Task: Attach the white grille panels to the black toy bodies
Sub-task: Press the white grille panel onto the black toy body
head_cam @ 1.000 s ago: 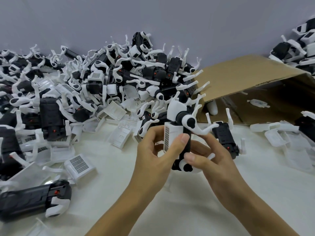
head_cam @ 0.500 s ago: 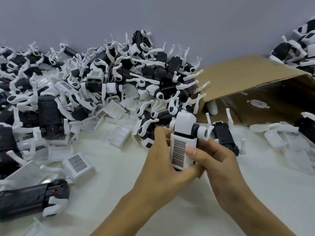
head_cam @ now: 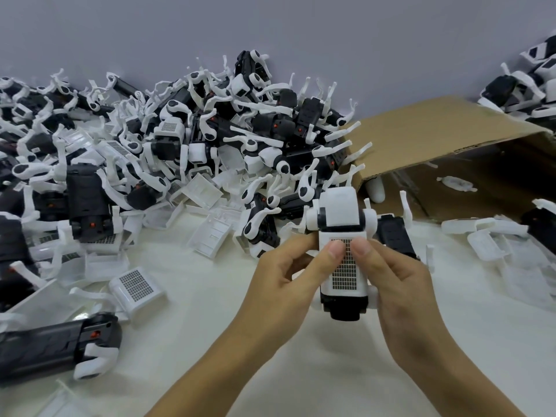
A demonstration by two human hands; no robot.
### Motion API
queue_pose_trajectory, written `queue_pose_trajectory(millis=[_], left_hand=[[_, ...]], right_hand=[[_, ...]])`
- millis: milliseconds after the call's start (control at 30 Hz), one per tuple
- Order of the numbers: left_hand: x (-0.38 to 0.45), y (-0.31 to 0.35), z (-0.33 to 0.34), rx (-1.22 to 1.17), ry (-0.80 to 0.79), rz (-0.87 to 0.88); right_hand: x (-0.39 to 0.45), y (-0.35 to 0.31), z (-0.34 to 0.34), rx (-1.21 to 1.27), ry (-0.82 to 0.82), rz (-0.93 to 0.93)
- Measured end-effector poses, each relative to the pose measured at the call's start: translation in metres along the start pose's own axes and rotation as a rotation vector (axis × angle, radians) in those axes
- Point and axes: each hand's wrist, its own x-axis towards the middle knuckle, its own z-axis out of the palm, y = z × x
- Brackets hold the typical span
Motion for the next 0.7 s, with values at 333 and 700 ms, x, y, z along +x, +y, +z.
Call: queue_pose_trajectory(millis=[333,700], left_hand=[[-0.0003,0.0003,-0.0024,-0.032,-0.024,-0.010],[0.0061,-0.0082,-0.0037,-0.077,0.133,-0.015]], right_hand=[[-0.0003,0.0014,-0.0020,-0.060,-0.028,-0.031],[0.0024,0.0038,-0.0017,-0.166,-0.096,-0.018]])
